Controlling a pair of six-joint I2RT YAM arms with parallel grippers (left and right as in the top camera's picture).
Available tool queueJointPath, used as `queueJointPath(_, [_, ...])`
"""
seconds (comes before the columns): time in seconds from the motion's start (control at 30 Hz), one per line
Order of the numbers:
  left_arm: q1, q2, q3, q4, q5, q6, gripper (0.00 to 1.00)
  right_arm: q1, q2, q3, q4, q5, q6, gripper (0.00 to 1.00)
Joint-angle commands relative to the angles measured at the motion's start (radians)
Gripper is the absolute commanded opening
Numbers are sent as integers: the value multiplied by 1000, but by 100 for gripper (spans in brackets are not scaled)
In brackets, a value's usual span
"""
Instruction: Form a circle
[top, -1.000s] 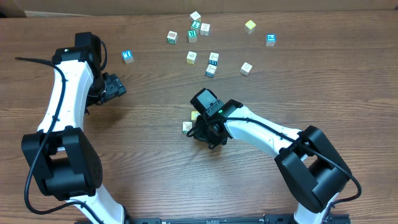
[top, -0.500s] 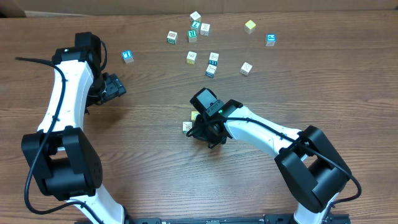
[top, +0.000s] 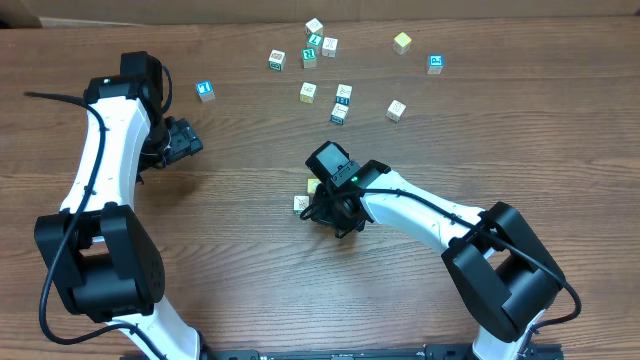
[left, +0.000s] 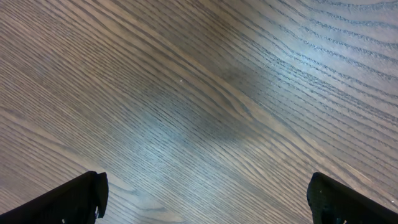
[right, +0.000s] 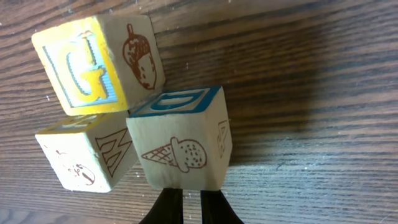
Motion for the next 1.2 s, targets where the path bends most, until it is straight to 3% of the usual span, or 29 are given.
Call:
queueJointPath(0.0, [-2, -18, 16, -3, -13, 18, 99, 2, -31, -10, -3, 17, 7, 9])
queueJointPath(0.33, [-2, -18, 16, -3, -13, 18, 100, -1, -32, 0, -39, -31, -32, 12])
queueJointPath(0.67, [-2, -18, 16, -3, -13, 18, 100, -10, -32, 120, -229, 41, -103, 17])
queueJointPath(0.9, [-2, -18, 16, -3, -13, 18, 100, -10, -32, 121, -273, 120, -103, 29])
queueJointPath(1.17, [-2, -18, 16, -2, -13, 18, 100, -10, -32, 121, -273, 134, -103, 32])
